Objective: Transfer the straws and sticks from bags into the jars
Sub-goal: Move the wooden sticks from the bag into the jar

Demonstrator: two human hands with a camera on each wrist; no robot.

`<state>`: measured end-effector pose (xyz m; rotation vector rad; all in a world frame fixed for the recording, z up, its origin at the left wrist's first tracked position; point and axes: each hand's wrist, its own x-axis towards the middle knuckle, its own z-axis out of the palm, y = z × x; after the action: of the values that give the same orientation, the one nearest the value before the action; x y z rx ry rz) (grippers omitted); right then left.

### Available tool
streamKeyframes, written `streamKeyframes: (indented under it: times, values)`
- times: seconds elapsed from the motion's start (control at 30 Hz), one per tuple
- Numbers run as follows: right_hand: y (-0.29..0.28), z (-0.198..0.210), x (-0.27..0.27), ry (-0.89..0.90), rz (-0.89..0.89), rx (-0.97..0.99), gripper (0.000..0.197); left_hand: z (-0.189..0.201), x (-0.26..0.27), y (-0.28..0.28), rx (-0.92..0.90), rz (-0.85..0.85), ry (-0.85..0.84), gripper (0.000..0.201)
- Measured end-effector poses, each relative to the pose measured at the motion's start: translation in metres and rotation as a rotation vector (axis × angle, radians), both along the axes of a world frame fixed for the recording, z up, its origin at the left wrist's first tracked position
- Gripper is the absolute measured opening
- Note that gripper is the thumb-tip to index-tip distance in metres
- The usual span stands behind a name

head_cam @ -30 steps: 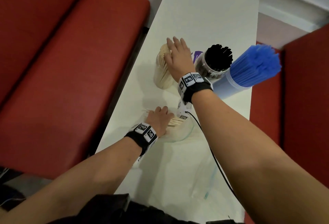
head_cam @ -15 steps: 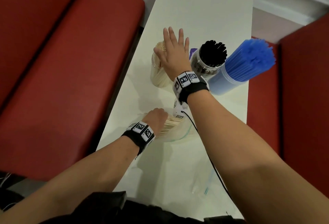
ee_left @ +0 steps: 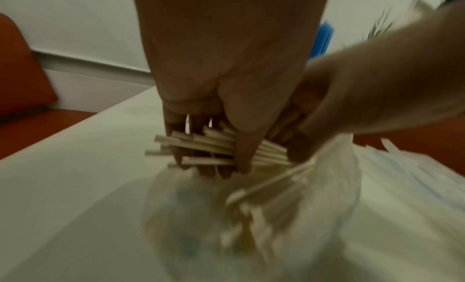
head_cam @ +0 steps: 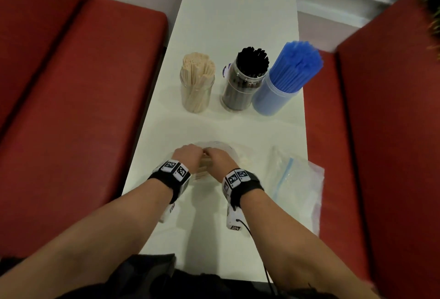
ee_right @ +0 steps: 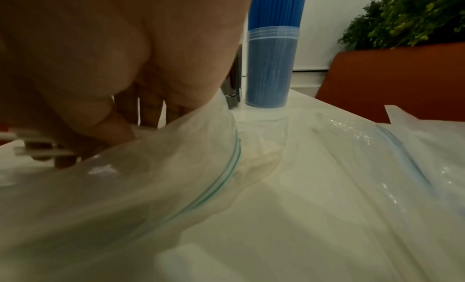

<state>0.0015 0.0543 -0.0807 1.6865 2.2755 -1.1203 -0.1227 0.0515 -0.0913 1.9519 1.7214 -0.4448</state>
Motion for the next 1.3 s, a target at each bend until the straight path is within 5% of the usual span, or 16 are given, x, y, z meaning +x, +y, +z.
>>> streamKeyframes:
  times: [0.17, 0.3, 0.43, 0.5, 0.63, 0.7, 0.8, 0.87, 0.93, 1.13, 1.3]
  values:
    - [-0.005, 0.0, 0.001, -0.073, 0.006, 0.077, 0.038, 0.034, 0.005, 0.01, -0.025, -0.054, 0.011, 0.025]
    - [-0.007, 0.01, 0.006, 0.193, -0.188, 0.101, 0.025, 0.078, 0.001, 0.021, 0.004, -0.116, -0.085, 0.027]
    - [-0.007, 0.026, 0.001, 0.44, -0.271, 0.103, 0.01, 0.129, -0.015, 0.031, 0.193, 0.03, -0.351, 0.034]
    - [-0.006, 0.041, 0.002, 0.504, -0.392, 0.145, 0.026, 0.151, -0.015, 0.03, 0.312, 0.126, -0.494, 0.045]
    - [0.003, 0.084, -0.021, 0.465, -0.441, -0.041, 0.022, 0.174, 0.001, 0.02, 0.335, 0.176, -0.665, 0.051]
    - [0.017, 0.098, -0.03, 0.21, -0.502, 0.154, 0.027, 0.18, 0.006, 0.015, 0.344, 0.193, -0.785, 0.052]
    - [0.008, 0.133, -0.026, 0.699, -0.453, 0.059, 0.033, 0.194, -0.003, 0.014, 0.312, 0.459, -1.344, 0.053]
    - [0.011, 0.157, -0.013, 0.994, -0.587, 0.107, 0.041, 0.196, -0.017, 0.017, 0.294, 0.668, -1.5, 0.06]
    - [0.017, 0.184, -0.011, 1.174, -0.599, 0.083, 0.044, 0.187, -0.027, 0.017, 0.169, 0.797, -1.516, 0.06]
    - [0.013, 0.241, -0.008, 1.518, -0.493, 0.068, 0.048, 0.156, -0.032, 0.0, -0.695, 0.833, -1.781, 0.05]
    - [0.0, 0.251, -0.012, 1.494, -0.48, 0.069, 0.049, 0.153, -0.019, -0.001, -0.901, 0.759, -1.686, 0.04]
